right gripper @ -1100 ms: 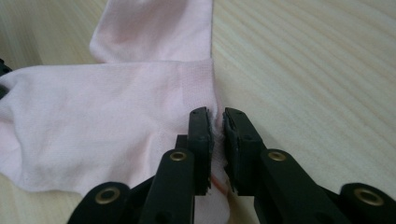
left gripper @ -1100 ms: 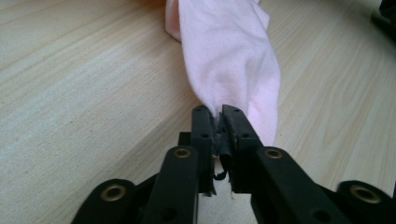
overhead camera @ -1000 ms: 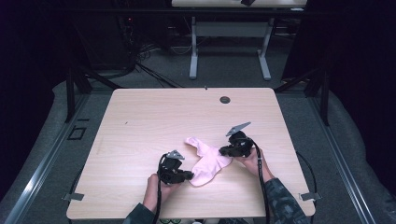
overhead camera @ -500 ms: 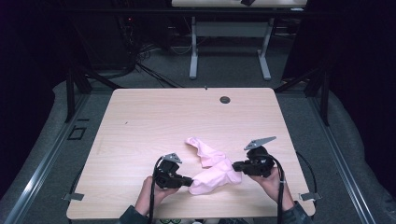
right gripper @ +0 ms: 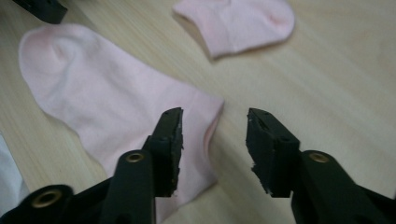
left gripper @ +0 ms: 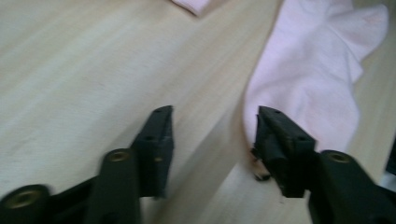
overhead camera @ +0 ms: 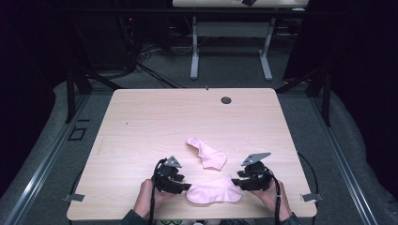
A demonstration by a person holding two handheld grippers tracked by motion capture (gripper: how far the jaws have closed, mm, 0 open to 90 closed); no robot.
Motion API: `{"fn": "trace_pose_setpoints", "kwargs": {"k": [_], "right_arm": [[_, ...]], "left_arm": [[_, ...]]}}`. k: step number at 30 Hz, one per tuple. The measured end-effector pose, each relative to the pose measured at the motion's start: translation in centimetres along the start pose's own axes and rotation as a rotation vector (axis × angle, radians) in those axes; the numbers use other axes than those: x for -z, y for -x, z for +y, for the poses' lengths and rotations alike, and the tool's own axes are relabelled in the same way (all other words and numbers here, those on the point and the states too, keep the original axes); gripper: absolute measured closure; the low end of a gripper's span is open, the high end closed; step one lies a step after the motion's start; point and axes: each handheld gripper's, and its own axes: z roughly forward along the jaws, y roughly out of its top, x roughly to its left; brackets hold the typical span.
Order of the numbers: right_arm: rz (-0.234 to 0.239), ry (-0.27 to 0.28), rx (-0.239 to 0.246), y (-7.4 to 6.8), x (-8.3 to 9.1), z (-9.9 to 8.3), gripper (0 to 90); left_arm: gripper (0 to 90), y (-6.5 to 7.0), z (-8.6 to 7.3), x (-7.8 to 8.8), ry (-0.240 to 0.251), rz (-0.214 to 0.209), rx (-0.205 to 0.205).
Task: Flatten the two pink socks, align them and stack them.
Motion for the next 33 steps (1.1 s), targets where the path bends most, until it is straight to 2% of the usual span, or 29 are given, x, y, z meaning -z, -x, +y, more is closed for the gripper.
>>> {"fn": "trace_pose_setpoints", "kwargs": {"k": [2,5,6,7,8,10,12,15,17,18,25,26,27,29,30,32,33], "right_arm": [[-0.005,0.033,0.040,0.0,0.1,0.6,52.4],[-0.023,0.058,0.149,-0.3,-0.3,2.4,47.9],[-0.022,0.060,0.168,-0.4,-0.5,2.9,46.6],[-0.022,0.063,0.223,-0.9,-1.7,4.4,46.8],[-0.022,0.063,0.223,-0.9,-1.7,4.4,46.8],[-0.041,0.036,0.285,-1.4,-3.1,5.7,48.2],[-0.023,0.014,0.313,-1.7,-4.6,6.6,49.3],[-0.025,-0.021,0.345,-1.8,-6.2,7.4,51.0],[-0.046,-0.050,0.358,-1.7,-7.6,7.7,54.5],[-0.046,-0.050,0.358,-1.7,-7.6,7.7,54.5],[-0.068,-0.067,0.335,-0.9,-8.3,7.6,68.9],[-0.063,-0.048,0.325,-0.8,-8.4,7.4,72.1],[-0.068,-0.059,0.327,-0.7,-8.3,7.4,75.9],[-0.080,-0.045,0.331,-0.7,-8.3,7.2,82.3],[-0.077,-0.051,0.335,-0.6,-8.2,7.2,83.6],[-0.065,-0.026,0.316,-0.6,-8.0,7.2,84.9],[-0.042,-0.013,0.298,-0.7,-7.4,7.2,85.2]], "left_arm": [[34.9,-0.4,0.0,0.3,0.033,0.045,-0.008],[24.3,-1.1,-0.1,0.6,0.071,0.088,-0.021],[22.3,-1.4,-0.1,0.8,0.081,0.116,-0.025],[17.2,-1.6,-0.2,0.8,0.092,0.135,-0.026],[17.2,-1.8,-0.2,0.9,0.095,0.140,-0.028],[15.0,-2.4,-0.3,1.1,0.110,0.163,-0.026],[13.6,-2.7,-0.4,1.1,0.120,0.154,-0.019],[10.7,-3.0,-0.5,1.2,0.121,0.170,-0.020],[10.5,-3.2,-0.6,1.3,0.126,0.175,-0.018],[10.5,-3.3,-0.6,1.3,0.128,0.176,-0.015],[11.2,-3.5,-0.4,1.2,0.128,0.177,-0.018],[11.6,-3.5,-0.4,1.2,0.127,0.180,-0.024],[11.6,-3.5,-0.4,1.2,0.131,0.183,-0.030],[12.6,-3.5,-0.3,1.2,0.136,0.187,-0.033],[12.7,-3.4,-0.3,1.2,0.142,0.185,-0.030],[13.4,-3.5,-0.3,1.3,0.140,0.190,-0.035],[13.7,-3.4,-0.3,1.3,0.143,0.188,-0.033]]}}
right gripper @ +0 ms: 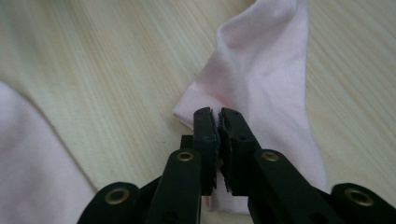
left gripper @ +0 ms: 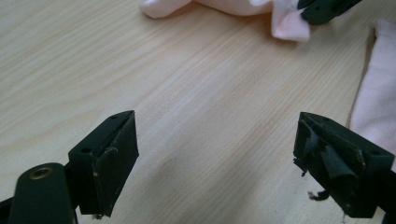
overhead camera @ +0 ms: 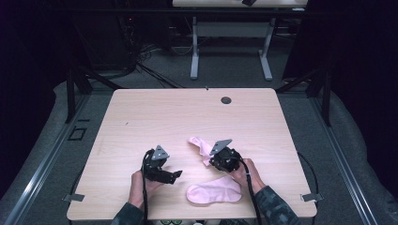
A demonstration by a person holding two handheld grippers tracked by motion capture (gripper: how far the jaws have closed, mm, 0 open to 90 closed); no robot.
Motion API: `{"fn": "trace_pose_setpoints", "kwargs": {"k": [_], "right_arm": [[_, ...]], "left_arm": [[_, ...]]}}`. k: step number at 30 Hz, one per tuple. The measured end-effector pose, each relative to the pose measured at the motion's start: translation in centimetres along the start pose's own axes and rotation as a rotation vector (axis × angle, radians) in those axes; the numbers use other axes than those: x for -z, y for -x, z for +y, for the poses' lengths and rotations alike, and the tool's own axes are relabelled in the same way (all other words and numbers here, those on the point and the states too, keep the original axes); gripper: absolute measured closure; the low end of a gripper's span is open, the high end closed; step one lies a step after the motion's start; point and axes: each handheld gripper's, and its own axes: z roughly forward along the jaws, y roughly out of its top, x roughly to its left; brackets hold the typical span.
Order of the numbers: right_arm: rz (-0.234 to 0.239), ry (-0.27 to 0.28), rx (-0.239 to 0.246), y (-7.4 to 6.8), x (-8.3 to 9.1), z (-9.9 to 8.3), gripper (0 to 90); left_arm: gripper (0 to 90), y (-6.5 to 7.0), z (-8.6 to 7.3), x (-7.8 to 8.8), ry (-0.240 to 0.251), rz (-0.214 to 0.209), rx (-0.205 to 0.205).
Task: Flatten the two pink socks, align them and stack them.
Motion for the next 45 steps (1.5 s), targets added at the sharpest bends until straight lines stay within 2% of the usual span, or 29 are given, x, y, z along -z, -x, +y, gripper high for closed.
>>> {"fn": "trace_pose_setpoints", "kwargs": {"k": [1,3,6,7,10,11,14,16,21,22,23,25,26,29,30,32,33,34,35,36,37,38,39,40,42,43,45], "right_arm": [[0.000,0.000,0.000,0.0,0.0,0.0,85.2],[0.014,0.045,-0.031,-0.2,1.0,0.1,85.4],[0.046,0.095,-0.057,-0.4,3.1,0.4,85.6],[0.060,0.133,-0.078,-0.5,4.2,0.5,85.6],[0.085,0.168,-0.087,-0.6,5.9,0.7,85.6],[0.094,0.182,-0.092,-0.6,6.4,0.8,85.6],[0.120,0.212,-0.096,-0.8,7.7,0.8,85.6],[0.141,0.230,-0.099,-0.9,8.5,0.9,85.5],[0.188,0.267,-0.110,-1.1,9.6,0.7,85.6],[0.196,0.275,-0.116,-1.0,9.7,0.6,85.6],[0.212,0.276,-0.122,-0.9,9.8,0.5,85.6],[0.228,0.292,-0.146,-0.7,9.8,0.1,85.6],[0.234,0.295,-0.155,-0.5,9.8,0.0,85.6],[0.259,0.316,-0.208,0.0,9.7,-0.7,85.6],[0.263,0.321,-0.224,0.1,9.7,-0.9,85.6],[0.291,0.328,-0.263,0.5,9.6,-1.5,85.6],[0.315,0.344,-0.304,0.8,9.6,-2.0,85.6],[0.319,0.345,-0.322,1.0,9.7,-2.3,85.6],[0.331,0.353,-0.353,1.3,9.7,-2.7,85.7],[0.342,0.356,-0.379,1.7,9.7,-3.0,85.6],[0.328,0.343,-0.468,2.8,9.2,-3.7,85.6],[0.326,0.328,-0.511,3.5,8.7,-3.9,85.6],[0.333,0.308,-0.540,4.3,8.0,-4.2,85.3],[0.298,0.272,-0.568,4.8,7.1,-4.2,85.1],[0.230,0.191,-0.581,5.9,5.3,-4.1,83.8],[0.188,0.163,-0.590,6.3,4.5,-4.1,81.7],[0.124,0.116,-0.589,6.8,3.2,-4.0,70.2]], "left_arm": [[13.7,0.0,0.0,0.0,0.009,0.007,-0.005],[14.1,0.0,0.1,0.2,0.013,0.008,-0.009],[14.7,0.1,0.2,0.4,0.025,0.017,-0.015],[15.3,0.1,0.3,0.3,0.030,0.017,-0.013],[15.9,0.0,0.5,0.2,0.031,0.016,-0.014],[16.4,0.1,0.5,0.1,0.035,0.009,-0.002],[19.3,-0.1,1.0,-0.3,0.049,0.011,-0.013],[21.1,-0.1,1.3,-0.7,0.048,-0.024,-0.021],[28.3,-0.8,2.8,-2.3,0.057,-0.161,-0.011],[33.2,-0.9,3.1,-2.7,0.043,-0.209,-0.004],[34.0,-0.9,3.4,-3.1,0.043,-0.240,-0.007],[47.1,-0.6,3.7,-3.7,0.034,-0.292,-0.024],[50.5,-0.3,3.8,-3.9,0.022,-0.298,-0.043],[78.3,0.6,4.0,-4.5,-0.015,-0.292,-0.081],[83.5,0.8,3.9,-4.5,-0.022,-0.292,-0.084],[85.9,1.3,4.0,-4.1,-0.045,-0.312,-0.074],[86.1,1.4,4.1,-3.9,-0.058,-0.337,-0.067],[86.1,1.5,4.2,-3.5,-0.078,-0.355,-0.057],[86.1,1.6,4.3,-3.3,-0.094,-0.371,-0.043],[86.1,1.5,4.7,-2.9,-0.146,-0.399,0.001],[85.5,1.3,4.8,-2.9,-0.162,-0.413,0.018],[85.0,1.0,5.0,-3.1,-0.181,-0.420,0.043],[83.6,0.8,5.1,-3.5,-0.205,-0.411,0.062],[82.3,0.5,5.1,-4.0,-0.219,-0.396,0.079],[76.3,-0.1,5.2,-4.9,-0.236,-0.368,0.115],[73.2,-0.3,5.3,-5.2,-0.240,-0.335,0.119],[65.7,-0.7,5.3,-5.5,-0.237,-0.278,0.127]]}}
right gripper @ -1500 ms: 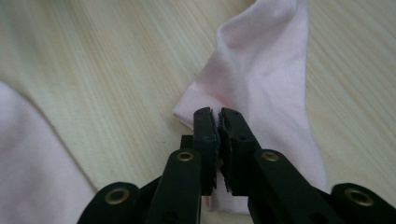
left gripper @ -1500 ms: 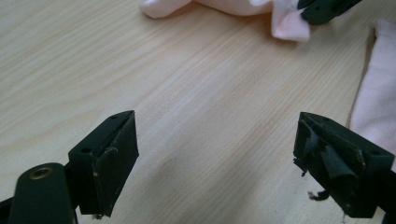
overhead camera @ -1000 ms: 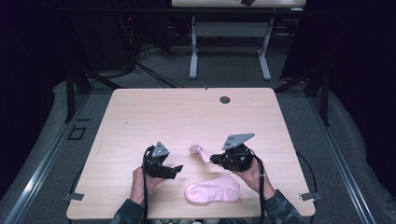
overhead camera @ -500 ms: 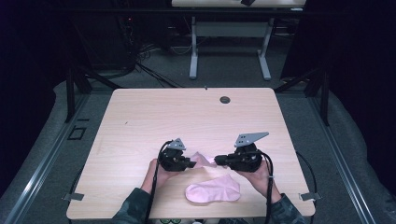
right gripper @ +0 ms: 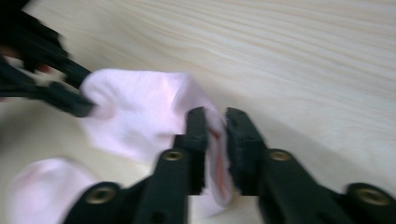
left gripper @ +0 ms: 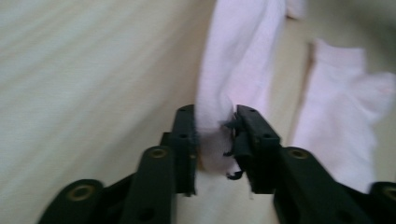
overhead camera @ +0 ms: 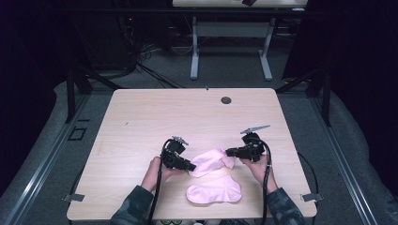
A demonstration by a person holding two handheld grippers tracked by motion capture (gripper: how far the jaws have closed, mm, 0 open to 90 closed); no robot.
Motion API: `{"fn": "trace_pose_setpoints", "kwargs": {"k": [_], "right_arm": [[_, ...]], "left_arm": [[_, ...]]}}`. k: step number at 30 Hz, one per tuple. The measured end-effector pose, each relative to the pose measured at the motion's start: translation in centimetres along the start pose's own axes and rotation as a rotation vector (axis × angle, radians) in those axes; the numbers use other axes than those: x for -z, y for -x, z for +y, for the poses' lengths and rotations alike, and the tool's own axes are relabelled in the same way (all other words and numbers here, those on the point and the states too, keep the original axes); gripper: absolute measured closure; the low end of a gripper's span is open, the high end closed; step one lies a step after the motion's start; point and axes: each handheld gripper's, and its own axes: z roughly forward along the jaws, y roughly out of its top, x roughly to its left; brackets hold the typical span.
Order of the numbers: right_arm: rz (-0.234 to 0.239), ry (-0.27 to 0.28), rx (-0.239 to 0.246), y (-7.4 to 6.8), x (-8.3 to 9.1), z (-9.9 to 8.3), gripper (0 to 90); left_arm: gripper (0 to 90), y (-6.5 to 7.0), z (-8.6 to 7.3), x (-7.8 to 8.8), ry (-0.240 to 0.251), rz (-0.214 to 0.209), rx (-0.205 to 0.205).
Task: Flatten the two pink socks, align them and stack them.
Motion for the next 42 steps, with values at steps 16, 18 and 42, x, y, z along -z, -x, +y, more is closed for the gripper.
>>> {"fn": "trace_pose_setpoints", "kwargs": {"k": [16,18,42], "right_arm": [[-0.150,-0.043,0.182,0.1,-0.4,0.0,51.1],[-0.155,-0.060,0.200,-0.1,-0.8,0.0,51.5],[-0.180,-0.120,0.306,-1.2,-2.2,-0.6,74.9]], "left_arm": [[30.1,0.6,-1.4,1.9,0.076,0.169,0.004],[30.4,0.8,-1.5,1.7,0.070,0.172,-0.001],[68.1,2.7,-1.2,-0.2,0.003,0.271,-0.087]]}}
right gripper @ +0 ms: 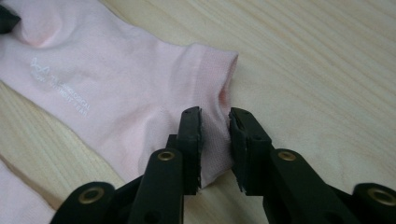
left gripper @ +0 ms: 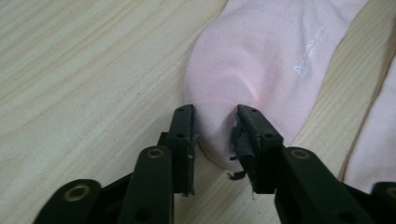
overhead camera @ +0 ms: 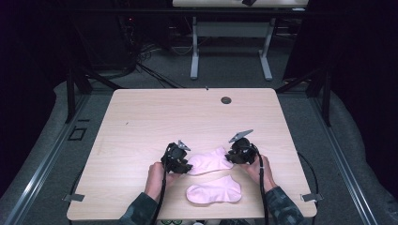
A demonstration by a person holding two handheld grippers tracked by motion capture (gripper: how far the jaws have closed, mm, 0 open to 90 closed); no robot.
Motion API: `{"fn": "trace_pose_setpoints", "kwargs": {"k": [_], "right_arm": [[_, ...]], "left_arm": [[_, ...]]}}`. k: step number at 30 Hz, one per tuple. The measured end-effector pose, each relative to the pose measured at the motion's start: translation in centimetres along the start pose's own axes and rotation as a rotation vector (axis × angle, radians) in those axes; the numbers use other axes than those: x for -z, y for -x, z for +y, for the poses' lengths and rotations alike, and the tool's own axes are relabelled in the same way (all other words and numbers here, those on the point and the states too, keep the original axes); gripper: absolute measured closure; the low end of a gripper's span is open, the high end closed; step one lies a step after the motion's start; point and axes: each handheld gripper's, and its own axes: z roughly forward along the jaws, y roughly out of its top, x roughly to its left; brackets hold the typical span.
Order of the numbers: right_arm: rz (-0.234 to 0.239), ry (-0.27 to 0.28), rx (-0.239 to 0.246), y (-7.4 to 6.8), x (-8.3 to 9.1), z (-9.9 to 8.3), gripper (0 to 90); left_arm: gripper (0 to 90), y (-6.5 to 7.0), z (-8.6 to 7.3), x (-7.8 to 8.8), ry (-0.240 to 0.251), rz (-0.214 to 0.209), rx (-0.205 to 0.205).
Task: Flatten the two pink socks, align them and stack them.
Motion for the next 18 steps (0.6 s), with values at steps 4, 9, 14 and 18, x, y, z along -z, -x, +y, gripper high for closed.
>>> {"fn": "trace_pose_setpoints", "kwargs": {"k": [4,9,14,18], "right_arm": [[0.004,0.007,0.004,-0.1,0.0,-0.1,80.8],[0.006,0.024,0.000,-0.3,0.0,-0.4,84.1],[0.035,0.067,-0.049,-0.2,1.3,-0.6,84.2],[0.052,0.102,-0.053,-0.5,3.2,-0.6,84.2]], "left_arm": [[76.8,0.1,-0.1,0.0,0.005,0.005,-0.017],[85.2,0.4,-0.2,0.0,0.014,0.008,-0.032],[85.9,0.1,-0.4,1.0,0.041,-0.020,-0.007],[85.9,0.3,-0.2,2.6,0.067,-0.034,0.004]]}}
